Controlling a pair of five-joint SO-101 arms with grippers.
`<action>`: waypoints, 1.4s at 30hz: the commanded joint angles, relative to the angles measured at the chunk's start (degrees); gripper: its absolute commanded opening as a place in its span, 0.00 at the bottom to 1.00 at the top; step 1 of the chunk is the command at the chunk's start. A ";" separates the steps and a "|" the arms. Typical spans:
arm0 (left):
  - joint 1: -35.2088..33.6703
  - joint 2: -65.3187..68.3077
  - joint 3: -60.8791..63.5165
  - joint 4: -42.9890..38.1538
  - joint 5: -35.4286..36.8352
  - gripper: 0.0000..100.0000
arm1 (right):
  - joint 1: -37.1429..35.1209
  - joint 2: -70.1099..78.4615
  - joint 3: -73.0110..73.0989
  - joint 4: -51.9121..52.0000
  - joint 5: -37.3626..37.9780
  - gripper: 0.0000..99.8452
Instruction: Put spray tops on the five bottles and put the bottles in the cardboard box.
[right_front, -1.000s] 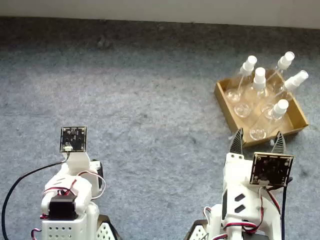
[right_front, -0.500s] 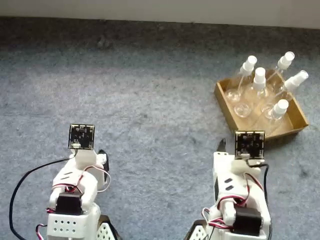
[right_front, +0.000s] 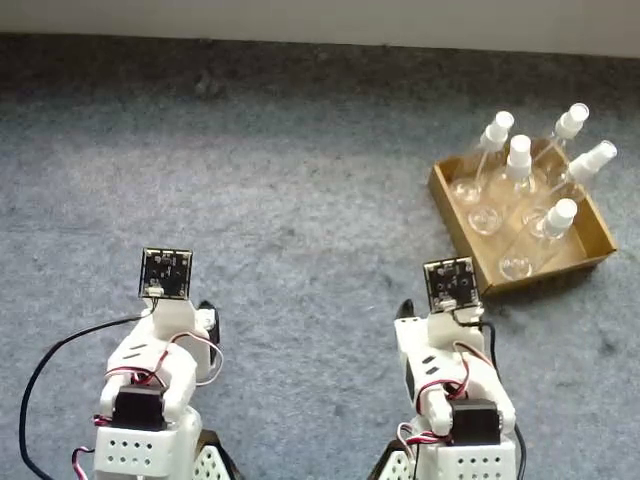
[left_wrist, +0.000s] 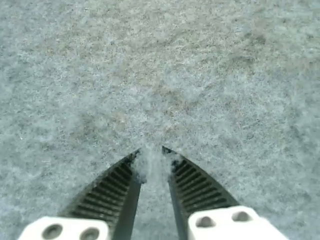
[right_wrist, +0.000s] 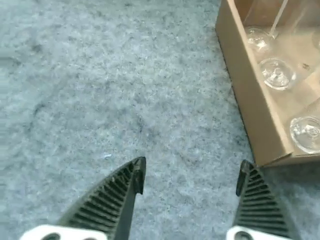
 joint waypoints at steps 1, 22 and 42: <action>0.92 -0.31 1.27 0.26 -0.44 0.01 | -1.01 0.04 2.15 -1.98 0.26 0.26; 0.92 -0.31 1.27 0.26 -0.44 0.01 | -0.75 0.04 9.98 -1.63 0.09 0.00; 0.57 -0.04 1.27 11.69 -0.53 0.01 | -0.75 0.04 10.07 9.10 0.00 0.00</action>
